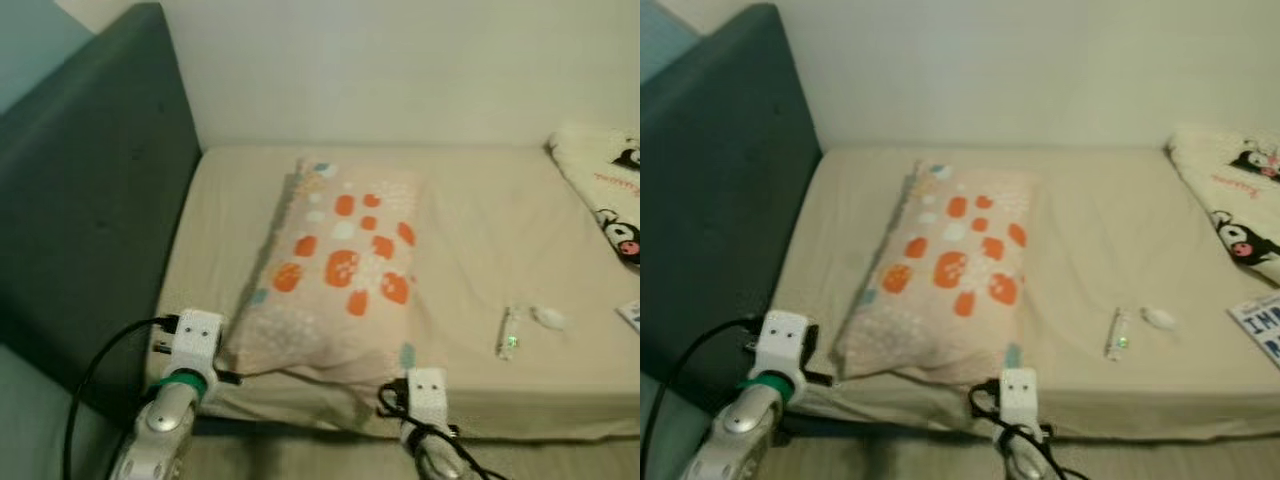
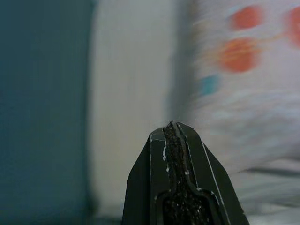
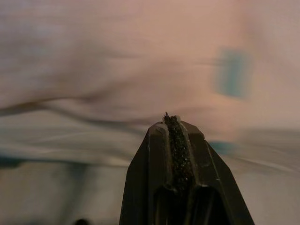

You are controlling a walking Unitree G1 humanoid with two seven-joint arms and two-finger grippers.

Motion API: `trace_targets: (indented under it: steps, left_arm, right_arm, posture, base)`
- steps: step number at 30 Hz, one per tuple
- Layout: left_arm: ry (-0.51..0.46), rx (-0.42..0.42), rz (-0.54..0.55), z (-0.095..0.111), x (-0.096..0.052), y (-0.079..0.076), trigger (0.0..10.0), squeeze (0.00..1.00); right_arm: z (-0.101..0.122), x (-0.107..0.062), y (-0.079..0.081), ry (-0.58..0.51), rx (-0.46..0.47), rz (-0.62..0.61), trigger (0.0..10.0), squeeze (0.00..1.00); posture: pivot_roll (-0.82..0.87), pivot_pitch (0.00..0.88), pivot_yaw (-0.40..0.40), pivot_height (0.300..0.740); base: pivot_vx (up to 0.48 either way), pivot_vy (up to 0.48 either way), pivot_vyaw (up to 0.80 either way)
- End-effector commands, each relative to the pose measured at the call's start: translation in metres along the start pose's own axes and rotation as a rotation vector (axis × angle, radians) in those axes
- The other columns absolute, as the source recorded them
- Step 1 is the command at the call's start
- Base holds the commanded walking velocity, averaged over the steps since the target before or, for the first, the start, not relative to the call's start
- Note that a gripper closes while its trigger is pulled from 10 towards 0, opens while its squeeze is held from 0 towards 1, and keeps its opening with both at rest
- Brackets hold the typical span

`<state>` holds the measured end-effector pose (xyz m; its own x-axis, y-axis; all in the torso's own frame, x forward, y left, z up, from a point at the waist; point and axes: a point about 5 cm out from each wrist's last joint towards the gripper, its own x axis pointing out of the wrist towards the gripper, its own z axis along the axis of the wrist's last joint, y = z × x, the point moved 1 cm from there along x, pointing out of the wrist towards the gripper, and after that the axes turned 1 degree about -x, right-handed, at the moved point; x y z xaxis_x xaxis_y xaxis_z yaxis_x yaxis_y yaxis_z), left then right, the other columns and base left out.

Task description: Clean up the room

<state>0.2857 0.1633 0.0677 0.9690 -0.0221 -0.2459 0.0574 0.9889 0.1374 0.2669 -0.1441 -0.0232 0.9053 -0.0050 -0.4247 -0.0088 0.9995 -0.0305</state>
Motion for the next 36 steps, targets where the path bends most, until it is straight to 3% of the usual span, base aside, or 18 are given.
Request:
trace_targets:
  steps: [1,8,13,28,31,33,36]
  left_arm:
    - [0.03,0.001,-0.016,-0.006,-0.003,-0.004,10.0,0.0]
    - [0.053,0.042,-0.01,-0.008,-0.002,-0.004,10.0,0.0]
    - [0.073,0.003,0.011,-0.011,-0.001,-0.001,10.0,0.0]
    - [-0.021,-0.007,-0.057,0.01,0.008,-0.017,10.0,0.0]
    - [-0.07,-0.004,-0.083,0.015,0.009,-0.021,10.0,0.0]
    - [-0.131,0.016,-0.098,0.02,0.008,-0.023,10.0,0.0]
    - [-0.149,0.016,-0.113,0.021,0.007,-0.023,10.0,0.0]
  right_arm:
    - [-0.003,-0.001,-0.004,0.012,0.003,-0.015,10.0,0.0]
    - [-0.004,-0.001,-0.005,0.012,0.011,-0.023,10.0,0.0]
    - [-0.004,-0.001,-0.005,0.01,0.013,-0.024,10.0,0.0]
    - [0.011,0.002,-0.018,-0.05,0.001,-0.067,10.0,0.0]
    - [0.019,-0.001,-0.024,-0.117,-0.01,-0.12,10.0,0.0]
    - [0.028,-0.007,-0.034,-0.217,-0.006,-0.21,10.0,0.0]
    - [0.034,-0.013,-0.041,-0.282,-0.003,-0.265,10.0,0.0]
  posture:
    - [0.08,0.027,0.112,0.74]
    - [0.08,0.027,0.117,0.74]
    - [0.08,0.027,0.117,0.74]
    - [0.05,0.044,0.113,0.74]
    - [0.04,0.048,0.125,0.74]
    - [0.03,0.049,0.15,0.74]
    - [0.03,0.05,0.157,0.74]
  base:
    - [0.0,-0.469,0.0]
    - [0.0,-0.41,0.0]
    - [0.0,0.0,0.0]
    - [0.0,0.0,0.0]
    - [0.0,0.0,0.0]
    - [0.0,0.0,0.0]
    - [0.0,0.0,0.0]
